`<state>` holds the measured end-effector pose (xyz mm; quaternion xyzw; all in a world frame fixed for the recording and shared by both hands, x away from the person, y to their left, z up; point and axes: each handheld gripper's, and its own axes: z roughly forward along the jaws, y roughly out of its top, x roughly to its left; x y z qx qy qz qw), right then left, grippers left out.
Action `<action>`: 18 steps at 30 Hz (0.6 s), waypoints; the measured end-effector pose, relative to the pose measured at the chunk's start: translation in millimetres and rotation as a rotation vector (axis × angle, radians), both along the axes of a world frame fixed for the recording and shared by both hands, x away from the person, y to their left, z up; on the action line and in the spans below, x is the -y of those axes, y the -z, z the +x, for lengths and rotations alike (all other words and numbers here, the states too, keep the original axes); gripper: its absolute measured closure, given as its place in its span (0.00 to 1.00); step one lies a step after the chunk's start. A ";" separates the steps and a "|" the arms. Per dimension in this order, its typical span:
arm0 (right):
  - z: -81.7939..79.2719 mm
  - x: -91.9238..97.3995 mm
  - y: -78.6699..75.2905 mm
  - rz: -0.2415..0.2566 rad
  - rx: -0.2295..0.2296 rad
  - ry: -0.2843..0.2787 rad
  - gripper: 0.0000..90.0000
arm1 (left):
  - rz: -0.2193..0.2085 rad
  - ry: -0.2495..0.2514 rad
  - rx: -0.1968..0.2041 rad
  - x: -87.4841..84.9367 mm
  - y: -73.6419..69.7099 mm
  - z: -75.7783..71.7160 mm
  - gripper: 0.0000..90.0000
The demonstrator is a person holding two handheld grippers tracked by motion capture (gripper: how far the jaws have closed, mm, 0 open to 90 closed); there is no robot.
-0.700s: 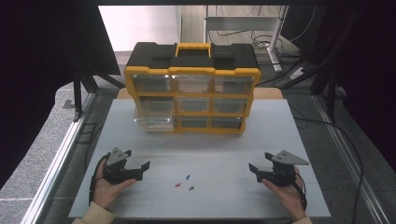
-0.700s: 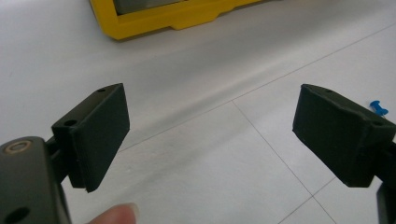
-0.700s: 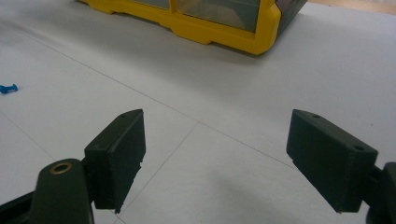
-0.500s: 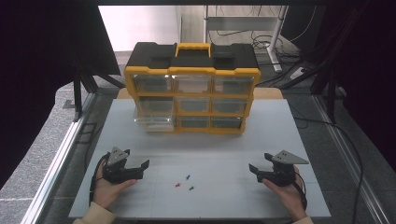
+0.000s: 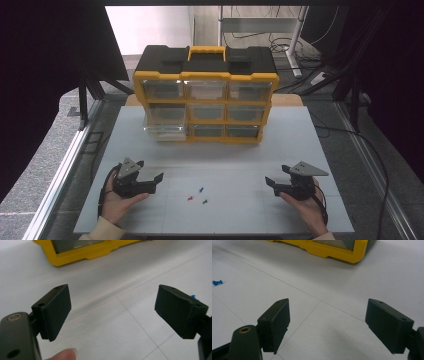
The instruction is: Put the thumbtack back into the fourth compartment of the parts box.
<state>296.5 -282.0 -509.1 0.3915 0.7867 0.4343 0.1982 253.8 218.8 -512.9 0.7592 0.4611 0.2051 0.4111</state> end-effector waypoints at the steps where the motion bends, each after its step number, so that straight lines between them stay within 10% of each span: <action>1: 0.1 -0.3 0.1 0.001 0.000 0.001 0.22 | 0.008 0.008 0.000 1.1 -0.9 -0.3 0.15; 18: -10.4 6.1 0.0 0.046 0.000 0.006 0.23 | 0.065 0.178 -0.040 38.6 -15.2 23.9 0.17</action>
